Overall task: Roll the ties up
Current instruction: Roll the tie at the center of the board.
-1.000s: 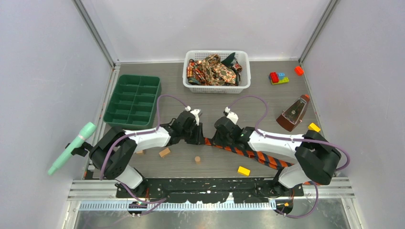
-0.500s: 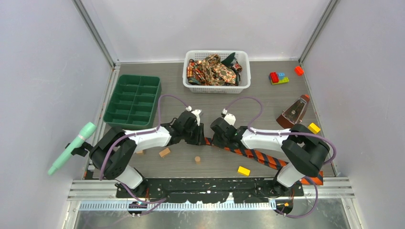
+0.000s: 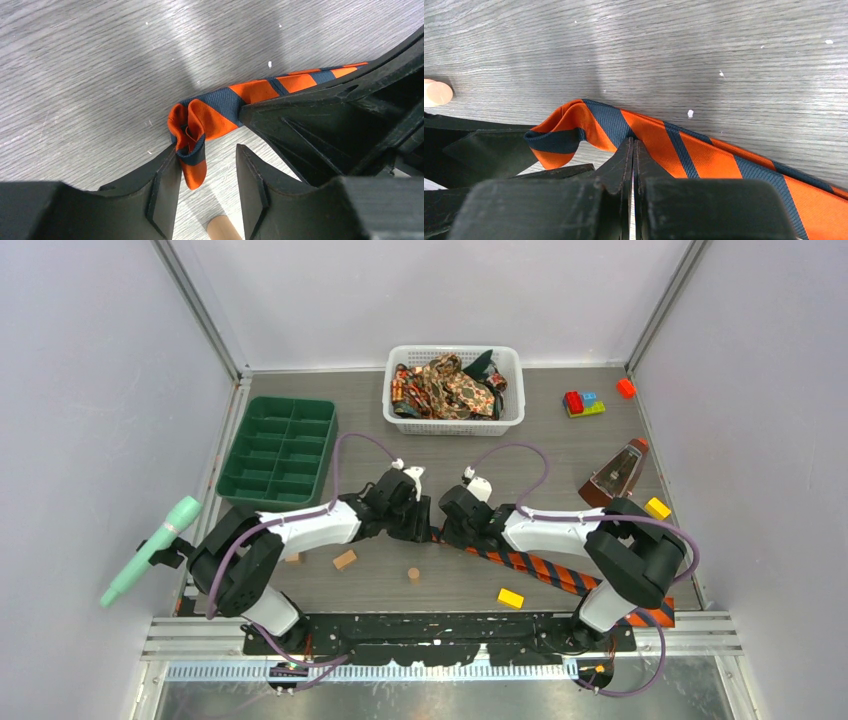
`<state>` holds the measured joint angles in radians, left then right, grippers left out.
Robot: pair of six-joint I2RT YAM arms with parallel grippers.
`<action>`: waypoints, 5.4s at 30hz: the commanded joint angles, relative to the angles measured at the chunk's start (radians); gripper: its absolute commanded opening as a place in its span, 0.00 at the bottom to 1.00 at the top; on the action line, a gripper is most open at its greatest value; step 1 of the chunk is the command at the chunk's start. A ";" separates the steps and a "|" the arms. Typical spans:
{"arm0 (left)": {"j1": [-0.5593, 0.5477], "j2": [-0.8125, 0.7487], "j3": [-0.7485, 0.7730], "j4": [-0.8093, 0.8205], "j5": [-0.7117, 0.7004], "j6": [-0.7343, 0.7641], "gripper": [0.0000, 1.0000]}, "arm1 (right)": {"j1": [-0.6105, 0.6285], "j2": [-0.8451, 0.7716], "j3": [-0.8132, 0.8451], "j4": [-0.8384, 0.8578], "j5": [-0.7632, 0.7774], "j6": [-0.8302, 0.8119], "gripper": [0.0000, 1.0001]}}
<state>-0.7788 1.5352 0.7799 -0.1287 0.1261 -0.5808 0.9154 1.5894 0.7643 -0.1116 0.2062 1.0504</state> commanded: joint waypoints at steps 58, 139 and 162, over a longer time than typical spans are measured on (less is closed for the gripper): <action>-0.039 0.004 0.104 -0.046 -0.026 0.039 0.31 | 0.004 0.028 -0.036 -0.002 -0.032 0.026 0.03; 0.237 -0.150 -0.053 0.001 0.133 0.058 0.00 | 0.002 0.028 0.117 0.025 -0.037 0.011 0.03; 0.236 -0.032 -0.071 0.099 0.211 0.037 0.00 | -0.002 0.125 0.175 0.042 -0.083 -0.007 0.03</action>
<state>-0.5434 1.4849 0.7155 -0.0914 0.2989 -0.5278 0.9123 1.7042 0.8978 -0.1040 0.1322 1.0504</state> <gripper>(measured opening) 0.009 0.050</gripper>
